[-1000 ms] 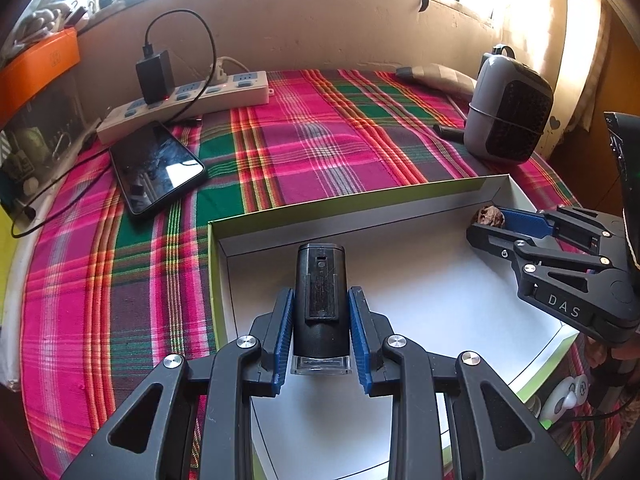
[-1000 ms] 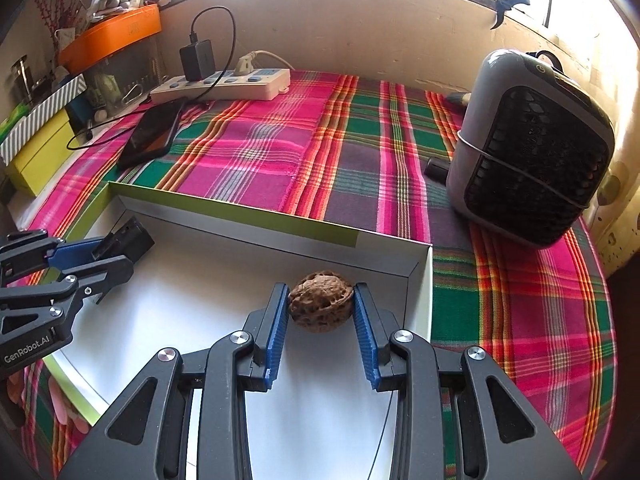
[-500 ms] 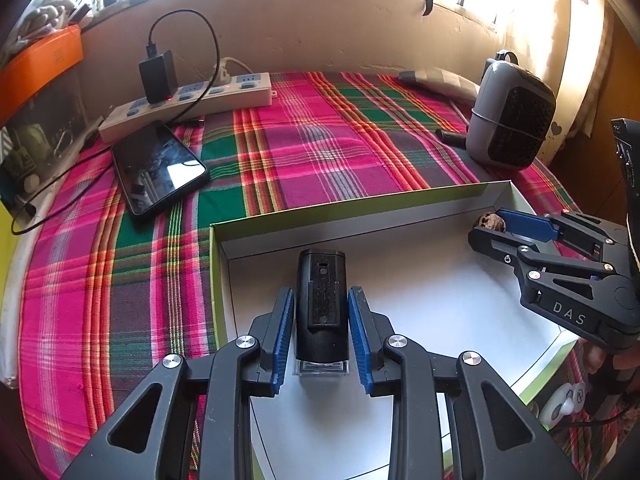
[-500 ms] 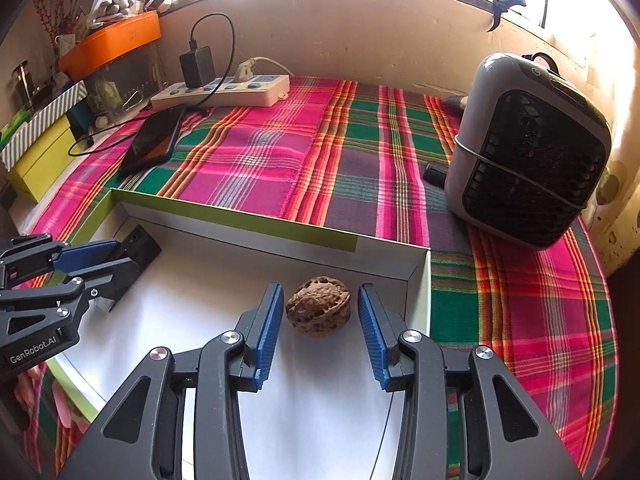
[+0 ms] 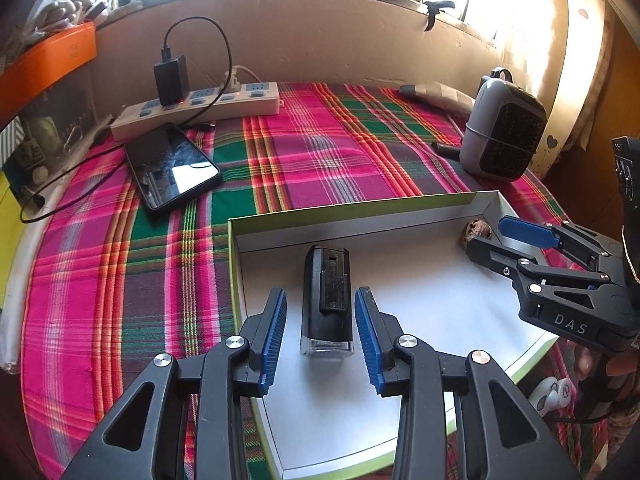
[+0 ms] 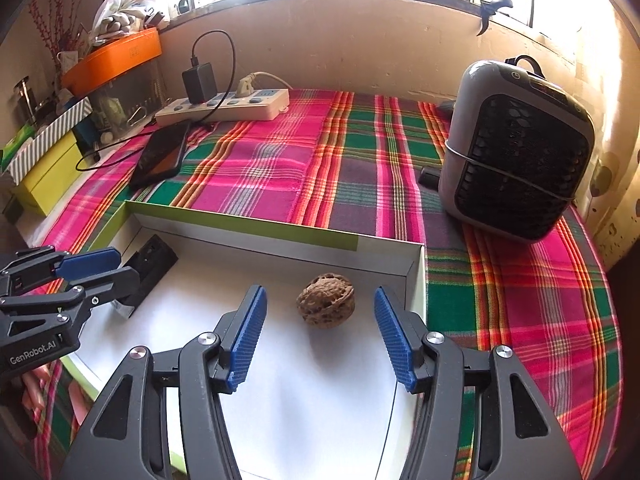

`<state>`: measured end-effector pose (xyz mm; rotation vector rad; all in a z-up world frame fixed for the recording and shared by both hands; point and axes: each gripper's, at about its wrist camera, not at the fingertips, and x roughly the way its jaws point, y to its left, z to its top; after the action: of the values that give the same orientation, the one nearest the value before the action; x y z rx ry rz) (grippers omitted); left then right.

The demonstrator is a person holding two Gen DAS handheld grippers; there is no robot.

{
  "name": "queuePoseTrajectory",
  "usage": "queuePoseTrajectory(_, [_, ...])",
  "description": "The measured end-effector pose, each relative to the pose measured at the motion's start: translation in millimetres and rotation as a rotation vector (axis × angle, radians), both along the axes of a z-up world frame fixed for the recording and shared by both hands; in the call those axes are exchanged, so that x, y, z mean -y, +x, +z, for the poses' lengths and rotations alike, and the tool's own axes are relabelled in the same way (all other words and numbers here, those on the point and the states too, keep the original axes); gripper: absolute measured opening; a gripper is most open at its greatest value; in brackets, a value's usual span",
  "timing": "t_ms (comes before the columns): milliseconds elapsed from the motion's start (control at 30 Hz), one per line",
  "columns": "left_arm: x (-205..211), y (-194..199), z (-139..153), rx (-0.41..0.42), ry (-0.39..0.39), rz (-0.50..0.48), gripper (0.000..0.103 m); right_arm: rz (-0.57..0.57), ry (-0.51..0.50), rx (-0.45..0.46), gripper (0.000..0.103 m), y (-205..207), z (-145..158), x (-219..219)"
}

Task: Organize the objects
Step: 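Open both grippers to drop the walnut and black gadget into the box, then withdraw both grippers from the box toward the remaining objects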

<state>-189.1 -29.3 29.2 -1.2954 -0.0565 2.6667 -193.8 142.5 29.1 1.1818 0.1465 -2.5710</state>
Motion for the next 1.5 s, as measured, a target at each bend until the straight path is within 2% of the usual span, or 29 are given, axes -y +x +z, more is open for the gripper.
queuePoseTrajectory(200, [4, 14, 7, -0.029, 0.012, 0.010, 0.034, 0.012, 0.007, -0.033, 0.057, 14, 8, 2])
queuePoseTrajectory(500, [15, 48, 18, -0.083, 0.000, 0.021, 0.034, 0.024, -0.044, -0.058, 0.057, 44, 20, -6])
queuePoseTrajectory(800, [19, 83, 22, -0.118, 0.025, 0.007, 0.034, 0.022, -0.060, -0.084, 0.057, 75, 27, -17])
queuePoseTrajectory(1067, [24, 110, 6, -0.092, 0.037, -0.025, 0.034, 0.009, -0.004, -0.095, 0.057, 118, 15, -35])
queuePoseTrajectory(1200, [25, 117, -1, -0.078, 0.048, -0.038, 0.034, -0.017, -0.010, -0.081, 0.057, 136, 7, -48])
queuePoseTrajectory(1500, [16, 122, -11, -0.051, 0.063, -0.090, 0.034, 0.004, -0.006, -0.057, 0.057, 152, -5, -45])
